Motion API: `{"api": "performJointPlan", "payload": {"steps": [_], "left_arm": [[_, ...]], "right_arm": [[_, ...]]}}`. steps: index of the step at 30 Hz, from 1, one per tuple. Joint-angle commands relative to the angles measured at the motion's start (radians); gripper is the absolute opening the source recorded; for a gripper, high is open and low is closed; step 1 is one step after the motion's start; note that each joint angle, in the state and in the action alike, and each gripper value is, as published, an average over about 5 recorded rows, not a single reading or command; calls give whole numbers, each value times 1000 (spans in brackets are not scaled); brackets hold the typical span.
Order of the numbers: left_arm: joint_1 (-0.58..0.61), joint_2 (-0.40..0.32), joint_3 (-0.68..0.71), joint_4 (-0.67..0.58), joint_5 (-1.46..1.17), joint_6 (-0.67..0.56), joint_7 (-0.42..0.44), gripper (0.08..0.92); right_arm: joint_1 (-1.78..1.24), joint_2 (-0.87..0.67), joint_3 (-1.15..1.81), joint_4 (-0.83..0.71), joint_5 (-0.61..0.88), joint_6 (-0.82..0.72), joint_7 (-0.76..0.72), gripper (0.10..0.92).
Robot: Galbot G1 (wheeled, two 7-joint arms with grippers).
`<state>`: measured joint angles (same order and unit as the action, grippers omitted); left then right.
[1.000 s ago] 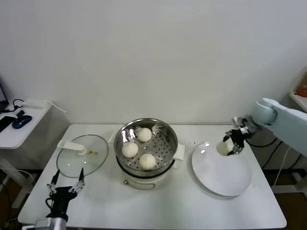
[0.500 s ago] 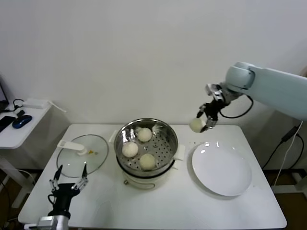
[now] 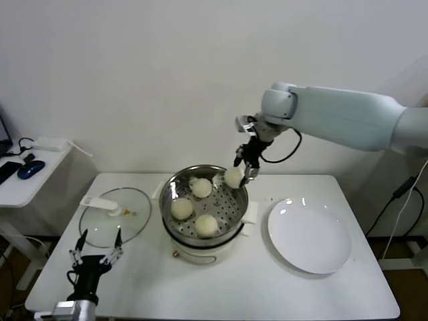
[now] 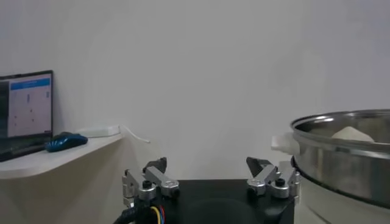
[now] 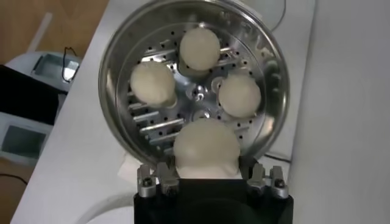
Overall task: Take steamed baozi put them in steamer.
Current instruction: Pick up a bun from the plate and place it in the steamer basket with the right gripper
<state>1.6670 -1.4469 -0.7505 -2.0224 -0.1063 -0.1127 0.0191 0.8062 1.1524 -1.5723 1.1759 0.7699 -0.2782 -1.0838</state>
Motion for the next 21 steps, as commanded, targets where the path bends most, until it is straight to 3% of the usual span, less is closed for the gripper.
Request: {"api": "performJointPlan", "payload": {"steps": [1, 21], "left_arm": [[6, 2, -3, 3, -5, 0, 0, 823], [4, 6, -6, 16, -21, 6, -2, 823]], "right_arm": [[-92, 97, -5, -34, -22, -16, 18, 679], [-182, 109, 9, -103, -120, -4, 17, 679]]}}
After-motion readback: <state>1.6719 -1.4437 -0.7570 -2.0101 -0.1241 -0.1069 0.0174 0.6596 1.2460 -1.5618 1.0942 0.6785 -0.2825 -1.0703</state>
